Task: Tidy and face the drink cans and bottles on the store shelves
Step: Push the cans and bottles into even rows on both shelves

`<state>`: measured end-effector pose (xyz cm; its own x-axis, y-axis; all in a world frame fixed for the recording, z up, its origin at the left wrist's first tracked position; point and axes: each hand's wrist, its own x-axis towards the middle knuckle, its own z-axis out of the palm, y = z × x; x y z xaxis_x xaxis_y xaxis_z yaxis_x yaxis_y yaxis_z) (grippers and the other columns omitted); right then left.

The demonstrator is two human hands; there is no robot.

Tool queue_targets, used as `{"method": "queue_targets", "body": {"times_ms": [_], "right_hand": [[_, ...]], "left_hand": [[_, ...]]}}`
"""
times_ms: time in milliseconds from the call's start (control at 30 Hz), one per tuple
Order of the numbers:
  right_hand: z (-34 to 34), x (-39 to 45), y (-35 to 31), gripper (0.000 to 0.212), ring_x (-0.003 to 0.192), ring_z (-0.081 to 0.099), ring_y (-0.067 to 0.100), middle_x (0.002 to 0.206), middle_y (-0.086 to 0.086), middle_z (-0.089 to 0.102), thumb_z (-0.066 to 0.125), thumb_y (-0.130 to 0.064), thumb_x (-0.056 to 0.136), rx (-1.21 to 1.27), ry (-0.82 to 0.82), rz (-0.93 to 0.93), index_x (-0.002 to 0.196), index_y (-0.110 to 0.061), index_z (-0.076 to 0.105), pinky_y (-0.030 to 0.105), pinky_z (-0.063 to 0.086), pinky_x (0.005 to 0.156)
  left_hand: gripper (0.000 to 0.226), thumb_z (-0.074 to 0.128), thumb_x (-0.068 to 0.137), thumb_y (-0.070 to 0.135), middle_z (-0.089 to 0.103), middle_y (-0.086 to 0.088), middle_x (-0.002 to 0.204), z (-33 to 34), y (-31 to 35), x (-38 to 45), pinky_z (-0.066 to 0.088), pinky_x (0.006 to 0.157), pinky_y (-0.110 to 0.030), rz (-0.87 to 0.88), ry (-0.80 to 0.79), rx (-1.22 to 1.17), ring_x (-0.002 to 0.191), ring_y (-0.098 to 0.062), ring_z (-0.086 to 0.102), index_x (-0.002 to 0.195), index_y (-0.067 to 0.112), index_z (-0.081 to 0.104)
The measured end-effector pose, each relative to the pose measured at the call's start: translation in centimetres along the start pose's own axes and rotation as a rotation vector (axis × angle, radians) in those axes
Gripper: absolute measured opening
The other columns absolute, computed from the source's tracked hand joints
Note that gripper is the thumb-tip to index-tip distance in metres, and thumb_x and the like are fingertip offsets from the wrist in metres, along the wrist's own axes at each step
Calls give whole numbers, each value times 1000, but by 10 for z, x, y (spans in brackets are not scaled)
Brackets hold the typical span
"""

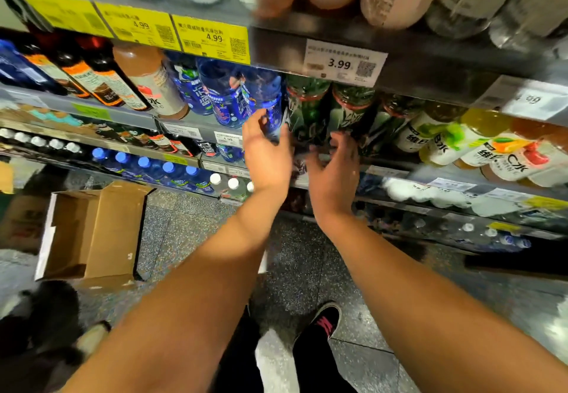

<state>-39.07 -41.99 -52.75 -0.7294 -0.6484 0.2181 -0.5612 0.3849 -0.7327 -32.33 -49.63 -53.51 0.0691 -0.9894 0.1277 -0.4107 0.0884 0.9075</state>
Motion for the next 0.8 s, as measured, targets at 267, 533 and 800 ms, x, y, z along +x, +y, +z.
{"method": "queue_targets", "body": {"times_ms": [267, 533, 800], "right_hand": [[71, -2, -62, 64, 125, 54, 34, 138, 20, 55, 68, -33, 92, 56, -149, 84, 143, -2, 44, 41, 46, 102], [136, 10, -72, 78, 120, 60, 34, 136, 20, 58, 69, -37, 90, -10, -8, 250, 149, -2, 30, 44, 54, 93], [142, 14, -71, 64, 109, 56, 38, 121, 24, 60, 73, -28, 82, -26, 137, 275, 131, 6, 50, 40, 47, 92]], "left_hand": [[71, 81, 82, 24, 52, -13, 134, -62, -55, 61, 38, 110, -34, -144, -19, 71, 128, -26, 49, 139, 2, 46], [64, 79, 79, 34, 64, -7, 122, -61, -70, 95, 52, 91, -36, -60, -150, 54, 110, -24, 62, 132, 9, 55], [44, 83, 70, 41, 69, 2, 96, -65, -77, 100, 52, 82, -52, -67, -167, 57, 87, -24, 64, 104, 21, 63]]}}
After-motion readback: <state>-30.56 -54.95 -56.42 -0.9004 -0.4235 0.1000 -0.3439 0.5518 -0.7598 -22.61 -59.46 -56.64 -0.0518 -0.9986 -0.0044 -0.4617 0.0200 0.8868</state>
